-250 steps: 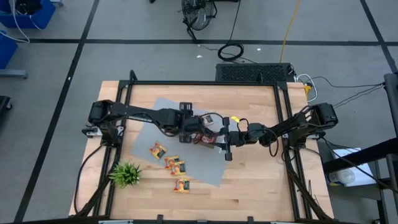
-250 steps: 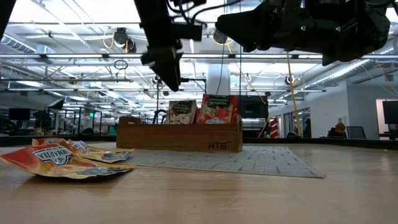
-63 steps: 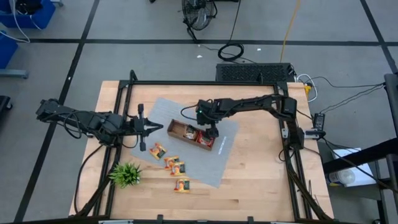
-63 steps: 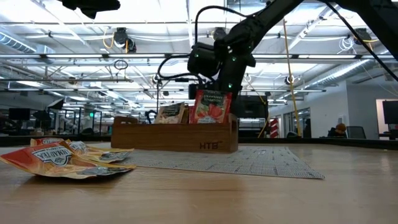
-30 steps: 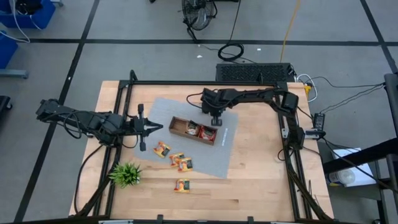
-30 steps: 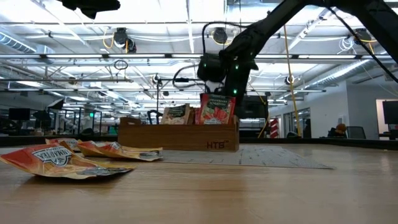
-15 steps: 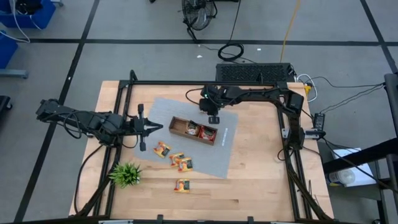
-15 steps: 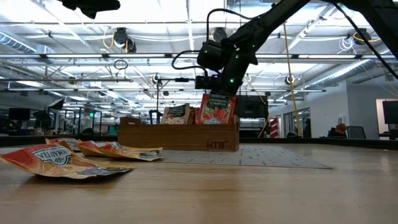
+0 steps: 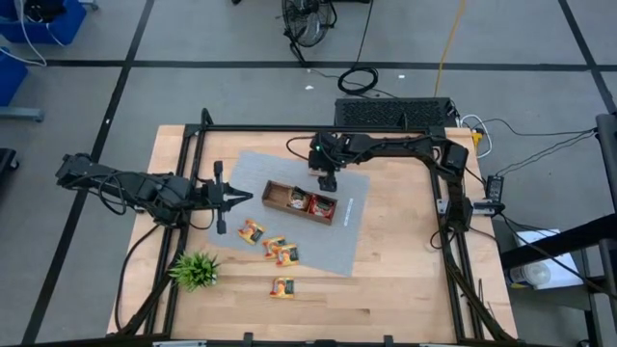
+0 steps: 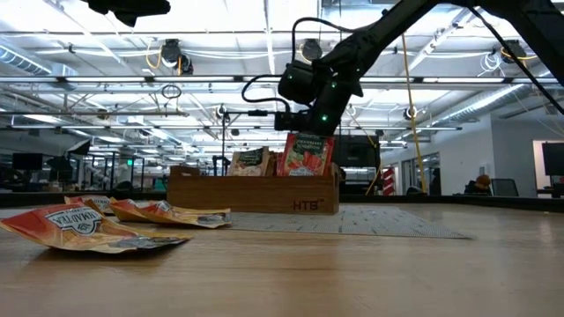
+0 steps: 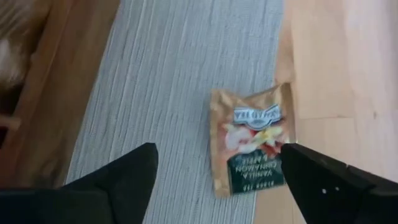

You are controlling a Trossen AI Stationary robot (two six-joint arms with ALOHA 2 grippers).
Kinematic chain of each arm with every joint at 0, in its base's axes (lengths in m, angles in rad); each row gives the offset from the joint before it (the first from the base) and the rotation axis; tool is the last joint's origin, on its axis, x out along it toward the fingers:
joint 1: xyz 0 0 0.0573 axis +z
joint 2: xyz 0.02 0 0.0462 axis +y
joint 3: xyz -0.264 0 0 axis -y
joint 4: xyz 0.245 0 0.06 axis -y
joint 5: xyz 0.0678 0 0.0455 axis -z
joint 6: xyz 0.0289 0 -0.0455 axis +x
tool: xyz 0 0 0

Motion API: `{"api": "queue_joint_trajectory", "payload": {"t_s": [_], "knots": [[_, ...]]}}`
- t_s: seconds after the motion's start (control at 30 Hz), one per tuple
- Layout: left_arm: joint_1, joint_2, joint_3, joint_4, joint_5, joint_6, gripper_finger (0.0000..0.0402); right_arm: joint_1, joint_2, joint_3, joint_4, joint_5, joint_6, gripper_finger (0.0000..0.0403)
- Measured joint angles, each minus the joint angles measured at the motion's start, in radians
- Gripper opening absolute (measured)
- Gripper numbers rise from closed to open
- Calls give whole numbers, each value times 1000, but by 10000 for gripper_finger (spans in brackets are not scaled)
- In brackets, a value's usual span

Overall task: Pick & Place Tea
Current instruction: Put the brown tea bag into the wooden organizer

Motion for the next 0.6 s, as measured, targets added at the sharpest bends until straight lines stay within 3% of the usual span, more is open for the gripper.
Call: {"api": "queue_joint_trajectory", "payload": {"t_s": [0.5,0.6], "knots": [[0,0,0,0,0,0,19,-77,30,1,122,-1,69,329],[0,0,0,0,0,0,19,-88,37,-2,127,-64,84,329]]}}
